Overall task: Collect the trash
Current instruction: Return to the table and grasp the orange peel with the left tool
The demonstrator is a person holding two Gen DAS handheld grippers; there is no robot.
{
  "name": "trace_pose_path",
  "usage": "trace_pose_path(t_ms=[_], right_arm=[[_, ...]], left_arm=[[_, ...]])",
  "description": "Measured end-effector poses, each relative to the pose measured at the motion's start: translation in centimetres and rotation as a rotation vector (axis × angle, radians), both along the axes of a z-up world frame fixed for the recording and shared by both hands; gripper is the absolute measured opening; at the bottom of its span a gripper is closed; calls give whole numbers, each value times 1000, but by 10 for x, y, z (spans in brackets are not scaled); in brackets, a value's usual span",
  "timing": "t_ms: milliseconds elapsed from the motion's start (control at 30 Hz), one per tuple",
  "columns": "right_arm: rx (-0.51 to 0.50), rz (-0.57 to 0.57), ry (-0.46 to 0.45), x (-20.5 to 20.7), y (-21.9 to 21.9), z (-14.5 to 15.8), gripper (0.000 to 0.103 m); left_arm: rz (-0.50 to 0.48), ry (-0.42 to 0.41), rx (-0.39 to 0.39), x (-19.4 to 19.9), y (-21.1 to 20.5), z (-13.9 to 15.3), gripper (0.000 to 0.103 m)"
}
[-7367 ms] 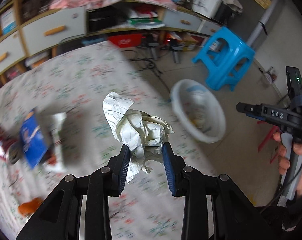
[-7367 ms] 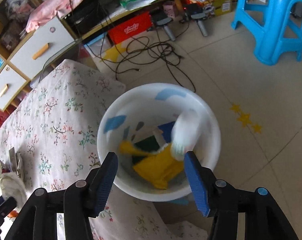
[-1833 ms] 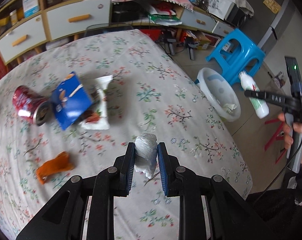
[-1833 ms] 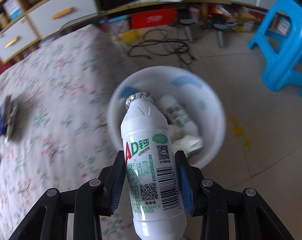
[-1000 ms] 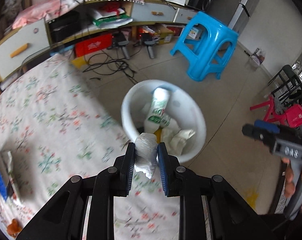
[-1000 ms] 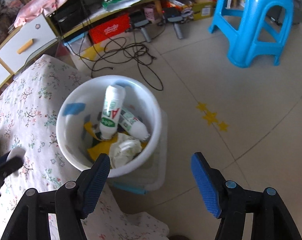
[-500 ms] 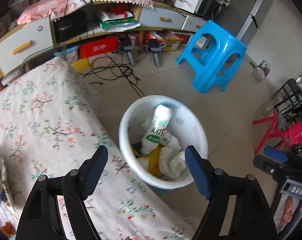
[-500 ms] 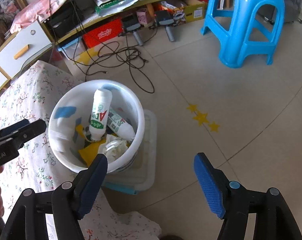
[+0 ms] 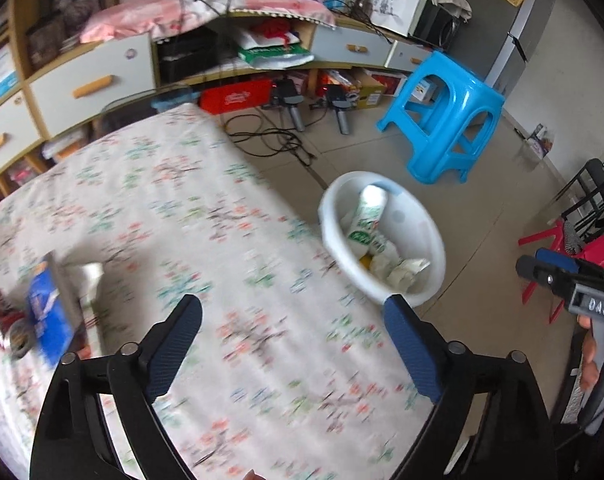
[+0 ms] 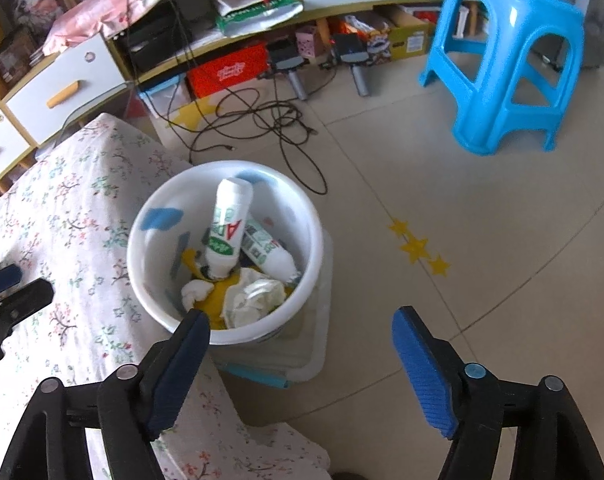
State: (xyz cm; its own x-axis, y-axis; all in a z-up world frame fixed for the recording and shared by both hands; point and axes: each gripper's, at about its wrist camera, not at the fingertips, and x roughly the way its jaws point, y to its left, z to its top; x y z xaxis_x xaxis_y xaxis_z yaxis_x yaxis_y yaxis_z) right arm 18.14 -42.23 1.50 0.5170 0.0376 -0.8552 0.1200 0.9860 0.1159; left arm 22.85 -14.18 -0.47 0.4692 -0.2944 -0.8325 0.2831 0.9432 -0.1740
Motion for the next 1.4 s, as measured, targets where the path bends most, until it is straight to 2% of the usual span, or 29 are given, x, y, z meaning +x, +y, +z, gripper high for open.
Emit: trace_pose_path(t_ms=[267,533,733,867,1033,1167,1200,1267,1300,1333,1400], right_arm=[[-3,70,7,-2,41,0,83],[-60,195,31,-3,109,-8,83],[-64,259,41,-3,148,-13,84],[-72,285,59,1,169,-19,84],[-83,308,76,7,190,-24,84],[-78,324,84,11,203,-26,84],[-78,328,87,12,206,-26,84],[-80,333,91,14,212,-27,84],[-82,336,94,15,215,-28,84],[-83,339,96,16,219,-29,84],[-85,346,102,19,226,-31,84]], left_arm=[[89,2,47,-34,82,2,98],[210,59,90,-57,159,-24,99],[265,119,95,-58,192,-45,99],[257,170,75,-53,204,-63,98],[163,173,104,-45,205,-71,85],[83,191,143,-43,200,-75,81],[73,189,160,-43,199,-75,77],[67,180,187,-44,198,-75,68],[66,177,198,-44,196,-75,58],[61,189,195,-44,196,-76,42],[66,224,200,-44,197,-82,35]])
